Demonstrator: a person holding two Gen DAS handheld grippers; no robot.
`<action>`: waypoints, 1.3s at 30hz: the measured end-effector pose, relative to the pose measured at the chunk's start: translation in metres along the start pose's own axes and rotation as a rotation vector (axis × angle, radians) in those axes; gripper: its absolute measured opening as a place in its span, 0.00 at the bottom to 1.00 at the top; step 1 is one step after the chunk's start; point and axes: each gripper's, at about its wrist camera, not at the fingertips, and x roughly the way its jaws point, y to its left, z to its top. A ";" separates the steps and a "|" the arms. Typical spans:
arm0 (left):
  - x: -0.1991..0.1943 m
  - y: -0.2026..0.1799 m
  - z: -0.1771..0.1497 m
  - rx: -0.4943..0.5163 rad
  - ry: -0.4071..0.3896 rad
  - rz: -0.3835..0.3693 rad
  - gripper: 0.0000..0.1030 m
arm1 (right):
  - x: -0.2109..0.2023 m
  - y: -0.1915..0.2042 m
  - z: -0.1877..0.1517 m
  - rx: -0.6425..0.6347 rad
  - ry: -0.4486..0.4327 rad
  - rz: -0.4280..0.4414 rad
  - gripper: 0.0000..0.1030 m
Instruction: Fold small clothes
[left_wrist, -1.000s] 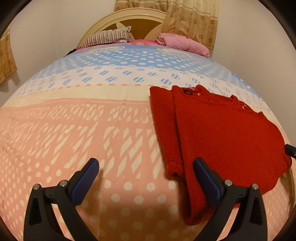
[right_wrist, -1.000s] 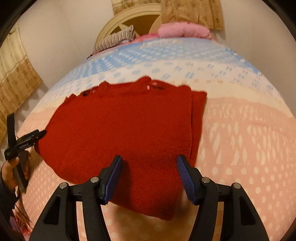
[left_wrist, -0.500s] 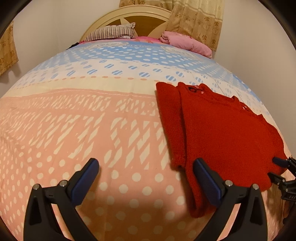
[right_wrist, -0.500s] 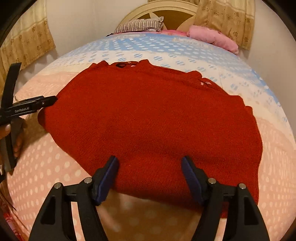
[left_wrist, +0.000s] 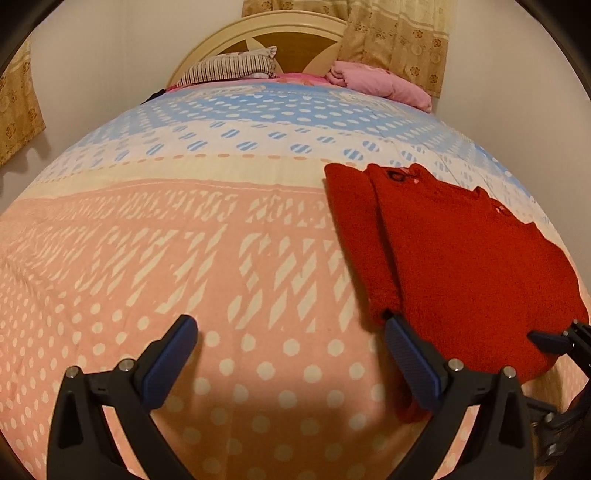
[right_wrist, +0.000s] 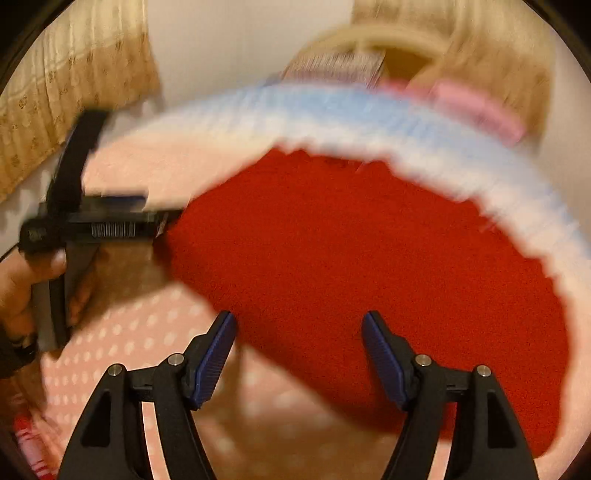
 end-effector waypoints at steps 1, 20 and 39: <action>0.000 0.001 0.000 -0.003 0.000 -0.004 1.00 | -0.002 0.009 -0.002 -0.051 -0.022 -0.045 0.70; -0.002 0.010 0.031 -0.040 -0.031 -0.043 1.00 | 0.004 0.083 0.010 -0.289 -0.170 -0.211 0.70; 0.049 -0.014 0.072 -0.107 0.096 -0.306 0.91 | 0.014 0.106 0.016 -0.372 -0.180 -0.313 0.67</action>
